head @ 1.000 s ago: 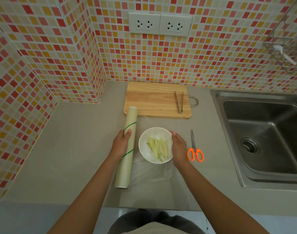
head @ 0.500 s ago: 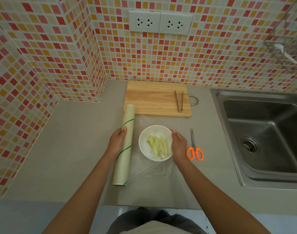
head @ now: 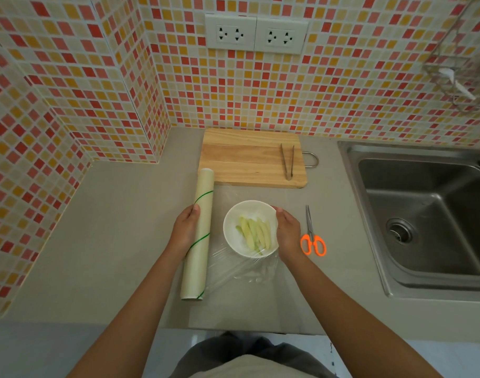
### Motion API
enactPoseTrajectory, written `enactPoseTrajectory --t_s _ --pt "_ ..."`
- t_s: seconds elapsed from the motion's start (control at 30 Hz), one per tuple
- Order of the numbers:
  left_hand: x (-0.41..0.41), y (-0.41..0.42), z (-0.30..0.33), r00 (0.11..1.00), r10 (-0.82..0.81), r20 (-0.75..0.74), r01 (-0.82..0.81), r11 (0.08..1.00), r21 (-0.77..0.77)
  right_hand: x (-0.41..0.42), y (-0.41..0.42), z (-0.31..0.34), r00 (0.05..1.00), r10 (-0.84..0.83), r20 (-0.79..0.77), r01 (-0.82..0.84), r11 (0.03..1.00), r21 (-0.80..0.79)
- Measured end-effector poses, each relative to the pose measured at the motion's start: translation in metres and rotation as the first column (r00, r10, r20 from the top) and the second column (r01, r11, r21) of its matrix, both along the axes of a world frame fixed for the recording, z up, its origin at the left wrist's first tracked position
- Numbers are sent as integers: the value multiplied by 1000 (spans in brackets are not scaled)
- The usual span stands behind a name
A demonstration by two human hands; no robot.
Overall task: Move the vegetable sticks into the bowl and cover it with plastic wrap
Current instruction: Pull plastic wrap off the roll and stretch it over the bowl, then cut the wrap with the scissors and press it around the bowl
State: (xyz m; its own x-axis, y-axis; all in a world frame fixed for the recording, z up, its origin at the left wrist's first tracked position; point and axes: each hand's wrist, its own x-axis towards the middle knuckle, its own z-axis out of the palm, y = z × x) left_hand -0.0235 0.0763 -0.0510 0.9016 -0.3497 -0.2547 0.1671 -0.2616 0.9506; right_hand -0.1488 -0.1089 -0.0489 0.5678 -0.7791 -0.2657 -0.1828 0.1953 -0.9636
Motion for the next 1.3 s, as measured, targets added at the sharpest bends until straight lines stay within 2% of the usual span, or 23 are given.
enactPoseTrajectory --t_s 0.13,0.3,0.57,0.7,0.83,0.93,1.03,1.1,1.3 --pt "-2 0 -1 1000 2 -3 -2 1000 4 -1 0 4 1000 19 -1 -19 999 33" --pt "-6 -4 -2 1000 -5 -7 6 1000 22 -6 -2 7 998 -67 11 66 993 97" --pt "-9 -6 -2 1000 4 0 -4 1000 16 -17 -4 5 999 12 53 -19 991 132" --pt "-8 -6 0 1000 14 7 -14 1000 21 -21 -13 10 1000 -15 8 15 996 85" --pt "-9 -6 1 1000 11 15 -11 1000 13 -33 -31 16 986 -86 -142 63 986 -156" --pt "-9 -6 2 1000 18 24 -18 1000 15 -49 -46 20 905 -117 -408 -45 929 -367" --pt "-8 -6 3 999 12 42 -13 1000 25 -63 -54 23 649 -110 -752 -323 856 -404" --pt "-7 -6 3 999 -1 47 0 1000 30 -70 -54 21 563 -87 -822 -410 834 -369" --pt "-5 -8 8 998 -37 45 35 998 45 -74 -47 15 514 -80 -854 -448 824 -347"
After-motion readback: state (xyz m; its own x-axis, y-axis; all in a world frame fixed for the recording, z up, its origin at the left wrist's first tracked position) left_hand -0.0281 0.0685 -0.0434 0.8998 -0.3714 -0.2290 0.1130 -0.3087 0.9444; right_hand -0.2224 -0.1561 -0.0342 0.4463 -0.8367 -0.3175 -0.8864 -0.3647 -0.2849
